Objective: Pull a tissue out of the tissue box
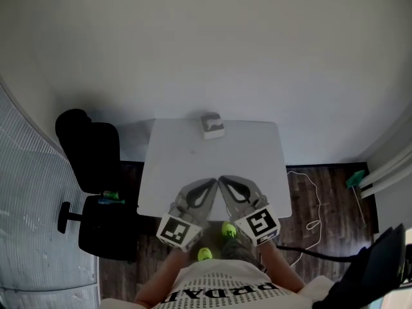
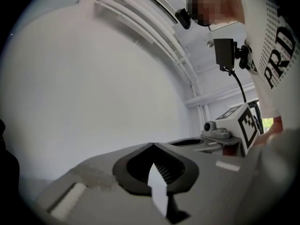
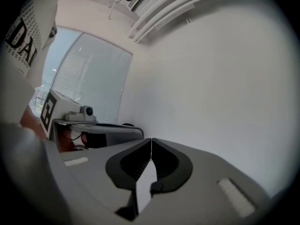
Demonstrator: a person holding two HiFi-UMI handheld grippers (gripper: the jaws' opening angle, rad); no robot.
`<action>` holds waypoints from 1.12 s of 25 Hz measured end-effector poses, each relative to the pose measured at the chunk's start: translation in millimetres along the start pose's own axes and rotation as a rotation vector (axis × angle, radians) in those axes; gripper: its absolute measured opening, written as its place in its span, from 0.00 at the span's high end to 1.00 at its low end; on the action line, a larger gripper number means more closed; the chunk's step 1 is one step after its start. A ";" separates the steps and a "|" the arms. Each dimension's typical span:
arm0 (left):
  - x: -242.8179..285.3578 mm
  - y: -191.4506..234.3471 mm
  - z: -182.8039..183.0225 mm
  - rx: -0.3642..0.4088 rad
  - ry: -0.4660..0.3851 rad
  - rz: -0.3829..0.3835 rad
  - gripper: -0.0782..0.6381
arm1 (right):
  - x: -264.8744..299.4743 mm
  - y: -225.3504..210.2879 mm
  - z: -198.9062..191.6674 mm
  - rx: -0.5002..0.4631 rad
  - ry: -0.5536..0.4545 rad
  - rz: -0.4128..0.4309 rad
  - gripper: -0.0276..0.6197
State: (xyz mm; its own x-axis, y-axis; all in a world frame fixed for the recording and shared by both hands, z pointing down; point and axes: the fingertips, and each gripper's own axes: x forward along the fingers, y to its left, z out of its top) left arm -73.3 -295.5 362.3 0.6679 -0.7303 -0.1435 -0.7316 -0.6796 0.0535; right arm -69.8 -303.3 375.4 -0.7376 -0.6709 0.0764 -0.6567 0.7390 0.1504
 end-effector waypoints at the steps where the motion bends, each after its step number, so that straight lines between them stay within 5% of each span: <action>1: 7.3 3.8 -3.1 -0.003 0.010 0.008 0.90 | 2.7 -6.5 -2.2 0.005 0.001 0.007 0.96; 16: 133.3 58.3 -19.3 0.007 0.041 0.089 0.90 | 54.8 -129.9 -21.8 0.053 -0.002 0.090 0.96; 28: 188.9 88.3 -40.7 -0.012 0.054 0.154 0.90 | 81.8 -183.5 -42.3 0.073 0.019 0.152 0.96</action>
State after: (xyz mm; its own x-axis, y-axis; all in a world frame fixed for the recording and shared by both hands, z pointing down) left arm -6.2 -496.3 380.1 0.5545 -0.8283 -0.0798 -0.8245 -0.5599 0.0825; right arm -2.9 -496.4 395.7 -0.8268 -0.5513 0.1112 -0.5477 0.8342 0.0635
